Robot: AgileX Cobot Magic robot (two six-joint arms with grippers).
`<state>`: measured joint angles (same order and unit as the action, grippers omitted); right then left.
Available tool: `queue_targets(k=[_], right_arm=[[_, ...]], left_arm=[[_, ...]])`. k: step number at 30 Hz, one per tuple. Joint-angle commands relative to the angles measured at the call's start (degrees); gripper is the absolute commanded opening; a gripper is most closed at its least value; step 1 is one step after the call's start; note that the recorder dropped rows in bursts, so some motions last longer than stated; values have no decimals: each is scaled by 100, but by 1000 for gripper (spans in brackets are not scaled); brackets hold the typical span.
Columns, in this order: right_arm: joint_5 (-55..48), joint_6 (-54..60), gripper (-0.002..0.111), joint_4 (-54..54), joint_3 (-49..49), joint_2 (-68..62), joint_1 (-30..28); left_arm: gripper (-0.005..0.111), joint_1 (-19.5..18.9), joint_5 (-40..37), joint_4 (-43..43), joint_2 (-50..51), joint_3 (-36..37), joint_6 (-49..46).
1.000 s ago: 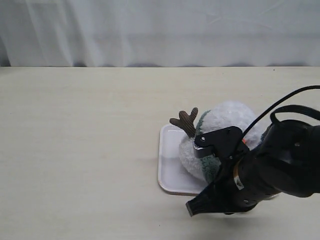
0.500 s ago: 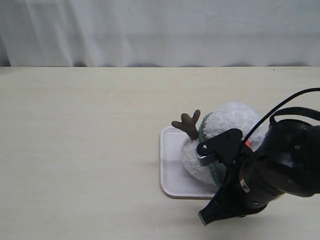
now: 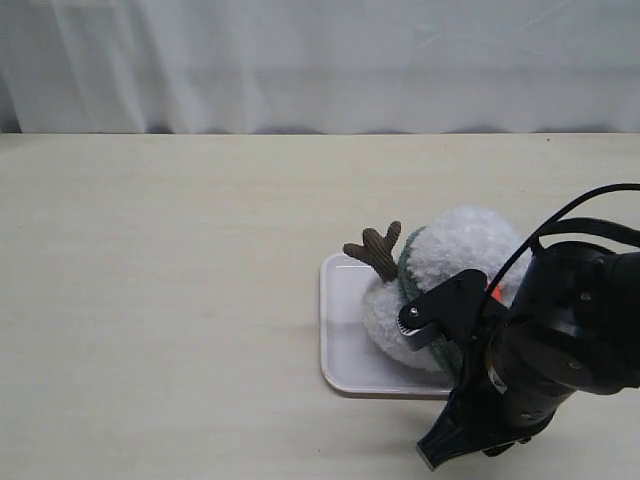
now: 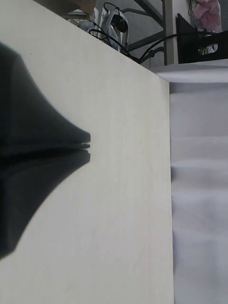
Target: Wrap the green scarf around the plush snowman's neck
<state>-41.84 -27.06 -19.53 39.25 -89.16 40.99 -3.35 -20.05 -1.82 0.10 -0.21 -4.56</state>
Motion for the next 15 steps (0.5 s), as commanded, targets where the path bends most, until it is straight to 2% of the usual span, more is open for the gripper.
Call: queue_targets(k=[1, 15], right_arm=[[-351, 52, 35, -146, 1, 4, -21], [-930, 38, 35, -551, 1, 4, -21]], left_arm=[[0, 28, 104, -39, -10, 21, 10], [0, 28, 104, -26, -10, 21, 10]])
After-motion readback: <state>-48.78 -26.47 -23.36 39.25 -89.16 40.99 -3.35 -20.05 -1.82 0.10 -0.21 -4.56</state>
